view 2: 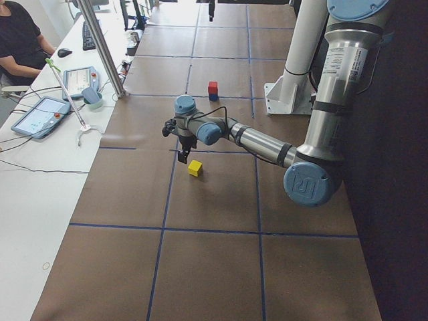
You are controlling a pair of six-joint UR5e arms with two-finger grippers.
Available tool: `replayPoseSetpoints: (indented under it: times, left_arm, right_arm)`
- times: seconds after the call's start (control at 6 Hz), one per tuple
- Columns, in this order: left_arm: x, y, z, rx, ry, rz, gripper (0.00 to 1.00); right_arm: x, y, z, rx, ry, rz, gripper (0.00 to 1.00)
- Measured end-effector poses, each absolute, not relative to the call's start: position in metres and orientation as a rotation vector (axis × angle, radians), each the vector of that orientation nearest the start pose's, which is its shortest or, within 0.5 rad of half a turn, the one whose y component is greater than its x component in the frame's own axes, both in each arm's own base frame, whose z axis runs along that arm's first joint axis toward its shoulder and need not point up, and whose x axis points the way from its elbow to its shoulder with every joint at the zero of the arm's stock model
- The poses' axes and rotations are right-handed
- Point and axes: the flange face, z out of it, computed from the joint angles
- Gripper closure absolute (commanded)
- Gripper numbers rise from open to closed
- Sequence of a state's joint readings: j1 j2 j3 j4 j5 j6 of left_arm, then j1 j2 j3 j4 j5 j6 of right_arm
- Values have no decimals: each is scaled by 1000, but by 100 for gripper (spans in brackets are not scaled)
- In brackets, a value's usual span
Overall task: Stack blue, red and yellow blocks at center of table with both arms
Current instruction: 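Open the left gripper and move it toward the yellow block, then lower the left gripper onto the yellow block and grasp it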
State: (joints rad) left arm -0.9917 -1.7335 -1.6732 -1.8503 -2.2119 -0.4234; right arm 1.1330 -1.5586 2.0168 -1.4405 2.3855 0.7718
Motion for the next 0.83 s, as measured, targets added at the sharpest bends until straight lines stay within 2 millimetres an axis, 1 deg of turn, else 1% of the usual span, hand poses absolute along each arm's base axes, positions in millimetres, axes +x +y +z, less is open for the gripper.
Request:
replayPoseSetpoints:
  times: [0.17,0.5,0.83]
  left_arm:
    - [253,-521,508,116,833,291,0]
    - [258,-519,516,53,852,221,0]
    - [266,-520,526,29,839,211,0]
  right_arm:
    - [-148,-459,416,7,-963,67,0]
    - [-149,-459,419,3,-960,65,0]
    - [-150,-461,420,-1,-959,65,0]
